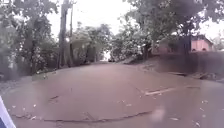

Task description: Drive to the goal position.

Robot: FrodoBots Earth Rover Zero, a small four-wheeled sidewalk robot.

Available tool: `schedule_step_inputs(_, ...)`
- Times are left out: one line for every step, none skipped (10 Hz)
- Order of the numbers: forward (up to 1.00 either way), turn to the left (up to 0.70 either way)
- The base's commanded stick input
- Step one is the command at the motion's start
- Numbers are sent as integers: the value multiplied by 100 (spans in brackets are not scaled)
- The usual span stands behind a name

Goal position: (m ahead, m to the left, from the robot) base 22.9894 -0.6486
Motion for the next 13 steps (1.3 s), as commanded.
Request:
schedule_step_inputs(70,0)
schedule_step_inputs(70,0)
schedule_step_inputs(70,0)
schedule_step_inputs(70,0)
schedule_step_inputs(70,0)
schedule_step_inputs(70,0)
schedule_step_inputs(70,0)
schedule_step_inputs(70,0)
schedule_step_inputs(70,0)
schedule_step_inputs(70,0)
schedule_step_inputs(70,0)
schedule_step_inputs(70,0)
schedule_step_inputs(70,0)
